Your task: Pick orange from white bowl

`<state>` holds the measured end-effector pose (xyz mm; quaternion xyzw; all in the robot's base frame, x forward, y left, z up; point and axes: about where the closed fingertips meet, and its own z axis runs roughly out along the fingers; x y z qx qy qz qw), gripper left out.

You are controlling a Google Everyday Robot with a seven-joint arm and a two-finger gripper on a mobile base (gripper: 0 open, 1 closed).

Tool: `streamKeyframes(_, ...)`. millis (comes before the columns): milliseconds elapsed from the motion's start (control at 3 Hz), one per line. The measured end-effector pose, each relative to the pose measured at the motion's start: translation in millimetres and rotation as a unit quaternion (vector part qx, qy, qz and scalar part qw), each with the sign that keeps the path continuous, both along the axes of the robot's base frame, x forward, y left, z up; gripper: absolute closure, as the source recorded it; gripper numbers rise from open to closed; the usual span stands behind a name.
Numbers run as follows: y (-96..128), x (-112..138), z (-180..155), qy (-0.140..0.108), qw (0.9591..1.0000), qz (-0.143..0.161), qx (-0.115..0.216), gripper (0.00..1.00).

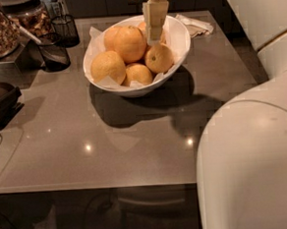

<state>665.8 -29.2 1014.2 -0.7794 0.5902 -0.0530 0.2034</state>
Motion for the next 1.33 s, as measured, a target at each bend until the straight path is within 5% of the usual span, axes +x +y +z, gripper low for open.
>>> streamKeyframes(333,7.9,8.8,-7.3,0.013,0.9998,-0.003,0.013,0.42)
streamKeyframes(667,12.7,15.1,-13.8,0.022,0.9995,-0.005,0.022,0.5)
streamKeyframes(1333,13.3,16.0,-15.6,0.024,0.9995,-0.005,0.022,0.3)
